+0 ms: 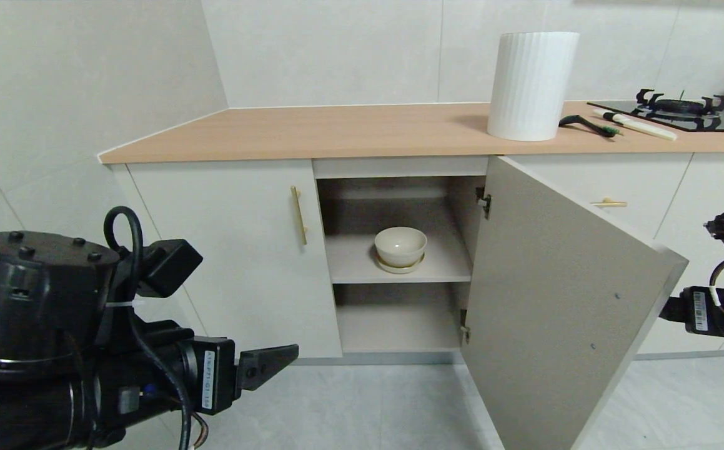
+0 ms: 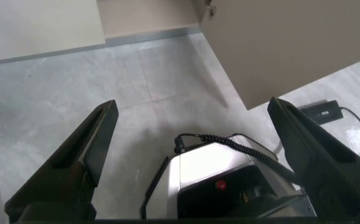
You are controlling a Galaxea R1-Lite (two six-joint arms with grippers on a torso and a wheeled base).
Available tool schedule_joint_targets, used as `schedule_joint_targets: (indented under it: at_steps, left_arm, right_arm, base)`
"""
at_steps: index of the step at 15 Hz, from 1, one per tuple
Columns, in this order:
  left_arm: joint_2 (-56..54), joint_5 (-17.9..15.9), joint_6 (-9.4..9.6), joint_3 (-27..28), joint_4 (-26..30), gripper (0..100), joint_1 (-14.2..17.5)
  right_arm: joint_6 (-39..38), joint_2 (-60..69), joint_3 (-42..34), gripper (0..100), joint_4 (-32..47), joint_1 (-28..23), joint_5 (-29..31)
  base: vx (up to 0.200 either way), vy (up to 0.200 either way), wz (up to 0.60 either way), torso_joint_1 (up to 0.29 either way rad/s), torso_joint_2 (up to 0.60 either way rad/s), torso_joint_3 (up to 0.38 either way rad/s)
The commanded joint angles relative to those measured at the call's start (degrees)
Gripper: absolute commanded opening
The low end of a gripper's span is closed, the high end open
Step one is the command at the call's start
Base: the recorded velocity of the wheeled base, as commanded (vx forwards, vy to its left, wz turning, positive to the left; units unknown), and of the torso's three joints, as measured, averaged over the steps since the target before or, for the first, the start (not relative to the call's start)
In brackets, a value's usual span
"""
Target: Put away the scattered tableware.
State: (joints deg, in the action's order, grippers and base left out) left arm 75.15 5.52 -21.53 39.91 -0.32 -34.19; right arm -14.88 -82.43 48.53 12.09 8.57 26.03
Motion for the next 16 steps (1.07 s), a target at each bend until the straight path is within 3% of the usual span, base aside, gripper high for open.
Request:
schedule_joint_targets:
  at_steps: [1, 8, 13, 16]
  left_arm:
    - [-0.01, 0.01, 0.0, -0.01, -0.03, 100, 0.01]
    - [-0.01, 0.01, 0.0, -0.01, -0.03, 100, 0.01]
    - [-0.45, 0.19, 0.0, -0.01, -0.03, 100, 0.01]
    - [-0.89, 2.3, 0.61, 0.34, -0.12, 100, 0.18]
  right_arm:
    - [-0.14, -2.56, -0.63, 100, -1.63, 0.04, -0.19]
    - [-3.22, -4.05, -0.89, 100, -4.8, 0.92, -5.72]
    - [-9.64, -4.4, -0.89, 100, -4.89, 10.24, -9.33]
    - [-10.87, -5.9, -0.45, 100, -5.68, 15.34, -13.72]
  base:
    - [0.0, 0.0, 0.0, 0.0, 0.0, 0.0]
    - [0.0, 0.0, 0.0, 0.0, 0.0, 0.0]
    - [0.0, 0.0, 0.0, 0.0, 0.0, 0.0]
    - [0.0, 0.0, 0.0, 0.0, 0.0, 0.0]
